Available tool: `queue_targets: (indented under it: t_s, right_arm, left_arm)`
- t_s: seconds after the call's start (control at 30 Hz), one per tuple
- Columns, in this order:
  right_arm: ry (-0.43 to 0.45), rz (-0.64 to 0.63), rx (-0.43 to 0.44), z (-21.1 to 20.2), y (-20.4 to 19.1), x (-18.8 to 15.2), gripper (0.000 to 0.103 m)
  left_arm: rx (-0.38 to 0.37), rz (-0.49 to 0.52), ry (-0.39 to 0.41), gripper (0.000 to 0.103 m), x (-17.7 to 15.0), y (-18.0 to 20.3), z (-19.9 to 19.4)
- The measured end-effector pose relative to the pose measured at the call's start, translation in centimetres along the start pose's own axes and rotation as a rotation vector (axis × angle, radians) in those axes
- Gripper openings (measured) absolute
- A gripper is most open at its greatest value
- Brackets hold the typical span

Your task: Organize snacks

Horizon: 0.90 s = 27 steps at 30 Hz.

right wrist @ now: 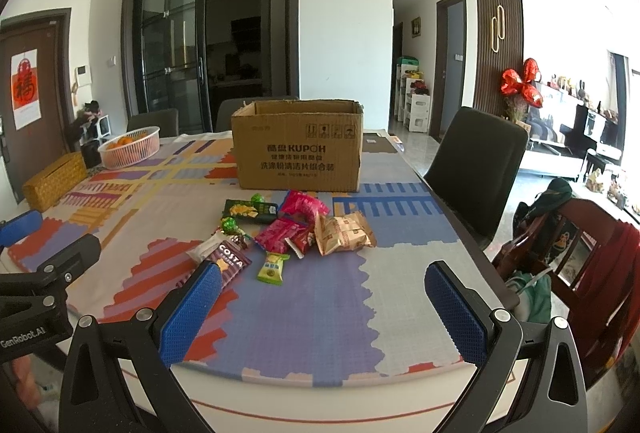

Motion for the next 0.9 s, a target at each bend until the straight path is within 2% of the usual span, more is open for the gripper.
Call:
queue_targets:
  t_s: [0.43,0.6,0.9]
  right_arm:
    - [-0.045,-0.024,0.011,3.1,-1.1,-0.1,0.103]
    - [-0.079,-0.04,0.042,5.8,-2.4,0.2,0.103]
    - [-0.143,-0.054,0.061,11.2,-3.8,0.1,0.101]
  left_arm:
    - [-0.012,0.046,-0.004,0.103,0.0,-0.5,3.9]
    - [-0.039,0.072,-0.03,0.094,-0.1,-0.7,6.7]
    - [-0.183,0.09,-0.163,0.074,-1.8,0.7,12.8]
Point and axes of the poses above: each gripper's, at about its wrist camera, not at the fingertips, and z roughly the way its jaws point, y to its right, x to its top, the point moved 10 cm from there along z, roughly the way its jaws point, and after that the axes turned 3 degrees about x, right-handed, at the moved point
